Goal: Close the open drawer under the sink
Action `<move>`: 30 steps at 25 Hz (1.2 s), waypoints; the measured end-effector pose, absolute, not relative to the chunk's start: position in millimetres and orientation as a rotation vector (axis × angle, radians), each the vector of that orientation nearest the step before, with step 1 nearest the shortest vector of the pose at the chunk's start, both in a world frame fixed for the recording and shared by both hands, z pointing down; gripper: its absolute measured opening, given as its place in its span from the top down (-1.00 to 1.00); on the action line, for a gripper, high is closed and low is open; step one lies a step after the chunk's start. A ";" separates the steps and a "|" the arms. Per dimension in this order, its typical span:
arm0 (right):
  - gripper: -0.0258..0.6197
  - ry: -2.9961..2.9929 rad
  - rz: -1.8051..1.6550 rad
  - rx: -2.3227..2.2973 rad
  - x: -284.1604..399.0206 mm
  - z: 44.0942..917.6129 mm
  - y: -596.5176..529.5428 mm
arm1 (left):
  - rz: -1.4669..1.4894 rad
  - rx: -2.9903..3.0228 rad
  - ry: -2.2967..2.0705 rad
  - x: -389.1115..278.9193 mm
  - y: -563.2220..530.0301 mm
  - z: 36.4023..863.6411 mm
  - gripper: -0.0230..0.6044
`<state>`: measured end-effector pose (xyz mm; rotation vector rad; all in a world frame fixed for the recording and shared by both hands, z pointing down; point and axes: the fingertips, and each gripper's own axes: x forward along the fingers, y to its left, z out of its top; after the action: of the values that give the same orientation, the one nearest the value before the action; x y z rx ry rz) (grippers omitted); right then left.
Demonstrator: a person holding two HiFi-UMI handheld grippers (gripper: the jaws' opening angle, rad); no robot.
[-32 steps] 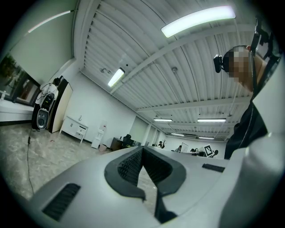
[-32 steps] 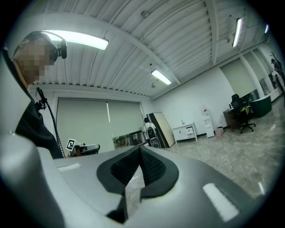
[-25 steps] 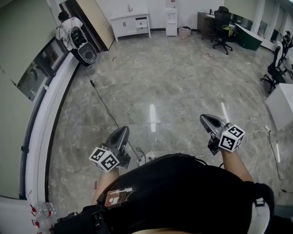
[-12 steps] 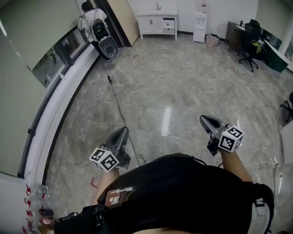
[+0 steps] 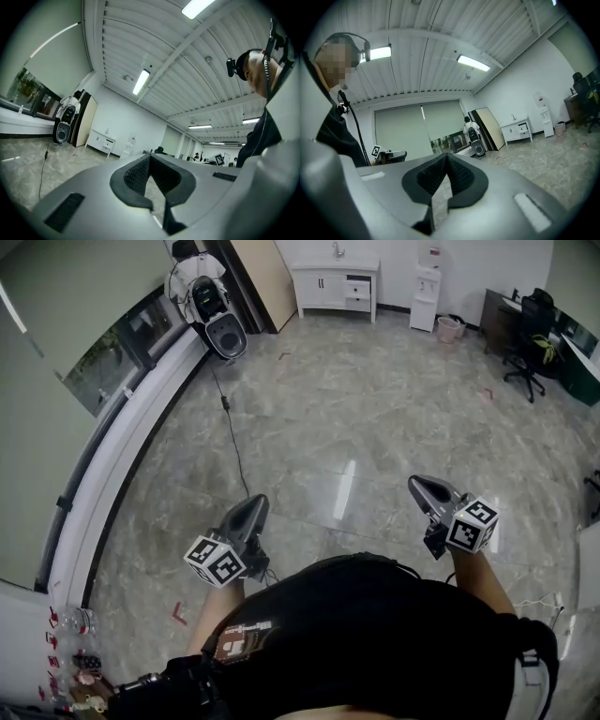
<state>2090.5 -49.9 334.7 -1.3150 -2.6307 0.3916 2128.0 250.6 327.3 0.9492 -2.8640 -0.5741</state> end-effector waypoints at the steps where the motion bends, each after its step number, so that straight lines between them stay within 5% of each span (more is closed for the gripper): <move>1: 0.95 -2.634 0.398 -1.309 2083.2 335.0 -55.7 | -0.564 0.952 -2.856 2119.0 245.6 326.1 0.96; 17: 0.95 -2.757 0.421 -0.992 1982.8 356.4 -93.6 | -0.583 1.227 -2.717 1955.0 220.2 343.3 0.96; 30: 0.95 -2.817 0.372 -0.981 1833.1 327.3 50.4 | -0.567 1.346 -2.699 1801.6 347.2 334.2 0.96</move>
<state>1833.1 50.4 327.3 -0.9812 -2.8168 0.3720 1801.6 347.2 334.2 1.3462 -2.6987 -0.5674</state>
